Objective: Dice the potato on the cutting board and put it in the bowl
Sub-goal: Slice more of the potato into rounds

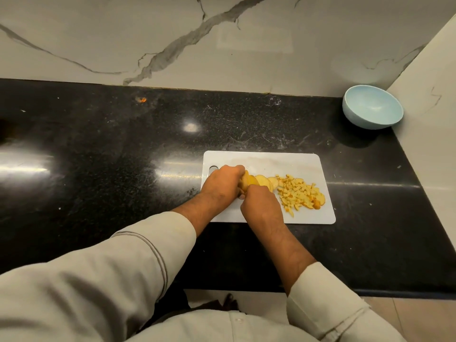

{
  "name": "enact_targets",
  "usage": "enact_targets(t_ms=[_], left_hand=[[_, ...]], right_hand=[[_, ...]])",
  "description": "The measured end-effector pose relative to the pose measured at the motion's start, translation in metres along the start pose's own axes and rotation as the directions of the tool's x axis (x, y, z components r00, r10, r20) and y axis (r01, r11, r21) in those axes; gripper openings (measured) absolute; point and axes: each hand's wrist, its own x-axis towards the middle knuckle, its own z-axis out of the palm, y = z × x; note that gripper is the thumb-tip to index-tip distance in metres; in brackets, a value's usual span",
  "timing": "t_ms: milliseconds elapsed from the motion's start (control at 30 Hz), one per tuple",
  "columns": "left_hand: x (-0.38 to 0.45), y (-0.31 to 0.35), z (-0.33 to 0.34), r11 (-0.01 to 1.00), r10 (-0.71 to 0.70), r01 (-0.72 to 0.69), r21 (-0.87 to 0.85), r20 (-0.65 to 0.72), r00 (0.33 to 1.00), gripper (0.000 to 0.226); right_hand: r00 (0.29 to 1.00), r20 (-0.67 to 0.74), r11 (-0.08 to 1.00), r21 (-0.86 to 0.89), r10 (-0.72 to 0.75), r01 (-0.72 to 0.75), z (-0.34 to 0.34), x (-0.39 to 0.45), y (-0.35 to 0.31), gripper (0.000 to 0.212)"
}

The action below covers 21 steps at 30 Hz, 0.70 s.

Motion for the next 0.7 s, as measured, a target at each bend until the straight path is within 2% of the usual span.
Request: enact_targets(t_ms=[167,333,433,500,633,700], left_hand=[[0.003,0.001,-0.002,0.999,-0.029,0.029,0.012,-0.002,1.000,0.034],[0.001,0.001,0.000,0.999,-0.021,0.021,0.032,-0.003,1.000,0.031],[0.004,0.001,-0.005,0.999,-0.050,0.050,0.002,0.028,0.998,0.043],[0.003,0.001,-0.002,0.999,-0.034,0.034,0.008,0.008,0.999,0.042],[-0.001,-0.001,0.004,1.000,-0.017,0.017,0.001,-0.018,1.000,0.042],[0.000,-0.002,-0.001,0.999,-0.036,0.036,-0.027,-0.001,0.999,0.047]], right_hand=[[1.000,-0.006,1.000,0.006,0.015,-0.015,0.011,-0.009,0.013,0.025],[1.000,-0.014,0.998,0.064,0.025,-0.024,0.013,0.001,0.010,0.021],[0.999,0.008,0.999,-0.018,0.043,-0.043,0.023,-0.012,0.018,0.023],[0.999,0.006,0.998,-0.055,0.042,-0.042,0.030,-0.020,0.023,0.020],[0.998,-0.012,0.997,0.056,0.057,-0.056,0.030,-0.008,0.017,0.011],[0.999,-0.019,0.998,0.033,0.049,-0.049,0.032,-0.010,0.020,0.013]])
